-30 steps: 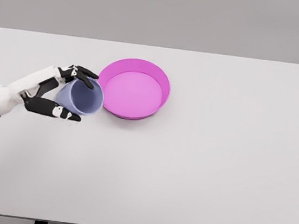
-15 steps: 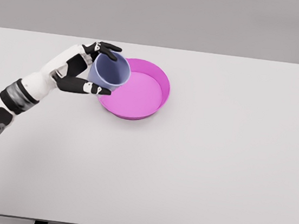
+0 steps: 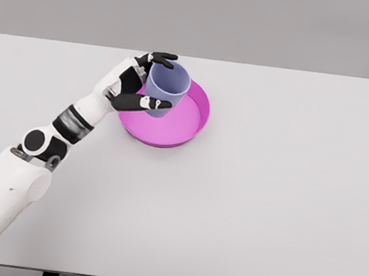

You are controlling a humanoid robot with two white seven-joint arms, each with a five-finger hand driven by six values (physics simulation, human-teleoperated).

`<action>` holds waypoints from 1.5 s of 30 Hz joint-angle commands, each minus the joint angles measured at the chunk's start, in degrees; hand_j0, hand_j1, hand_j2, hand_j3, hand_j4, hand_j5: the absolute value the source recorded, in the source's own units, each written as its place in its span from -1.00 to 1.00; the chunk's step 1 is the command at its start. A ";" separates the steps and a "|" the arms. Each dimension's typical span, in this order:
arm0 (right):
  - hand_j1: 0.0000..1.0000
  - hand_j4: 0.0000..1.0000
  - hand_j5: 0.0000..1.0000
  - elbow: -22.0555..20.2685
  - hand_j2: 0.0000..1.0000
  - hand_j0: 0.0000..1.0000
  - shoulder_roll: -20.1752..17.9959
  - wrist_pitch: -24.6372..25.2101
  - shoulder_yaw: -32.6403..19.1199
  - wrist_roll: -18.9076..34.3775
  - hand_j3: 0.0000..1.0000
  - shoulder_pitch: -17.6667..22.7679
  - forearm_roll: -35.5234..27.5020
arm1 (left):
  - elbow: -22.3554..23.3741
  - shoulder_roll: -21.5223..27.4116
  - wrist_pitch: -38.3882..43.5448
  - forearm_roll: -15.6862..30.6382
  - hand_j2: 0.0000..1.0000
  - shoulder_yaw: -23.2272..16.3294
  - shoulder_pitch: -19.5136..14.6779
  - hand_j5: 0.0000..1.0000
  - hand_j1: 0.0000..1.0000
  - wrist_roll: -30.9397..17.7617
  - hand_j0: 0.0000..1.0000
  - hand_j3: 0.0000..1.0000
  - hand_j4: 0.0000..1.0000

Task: Flip the cup with left arm and place it on the plate

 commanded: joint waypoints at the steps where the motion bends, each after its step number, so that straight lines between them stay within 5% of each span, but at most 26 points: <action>1: 1.00 1.00 1.00 0.01 1.00 1.00 -0.01 0.00 -0.03 0.00 1.00 0.00 -0.02 | 1.00 -1.50 -2.45 0.46 0.03 0.16 0.00 0.03 0.03 0.07 0.03 0.03 0.03; 8: 1.00 1.00 1.00 0.01 1.00 1.00 -0.01 0.00 -0.03 0.00 1.00 0.00 -0.02 | 6.45 -5.37 -13.02 5.47 0.02 0.87 0.00 0.02 0.02 -0.02 0.02 0.02 0.02; 20: 1.00 1.00 1.00 0.01 1.00 1.00 -0.01 0.00 -0.03 0.00 1.00 0.00 -0.02 | 20.95 -10.03 -13.02 5.91 0.03 0.25 -3.69 0.03 0.03 -0.02 0.03 0.03 0.03; 45: 1.00 1.00 1.00 0.01 1.00 1.00 -0.01 0.00 -0.03 0.00 1.00 0.00 -0.02 | 28.60 -13.63 -13.02 5.65 0.06 0.08 -4.57 0.06 0.06 -0.19 0.06 0.06 0.06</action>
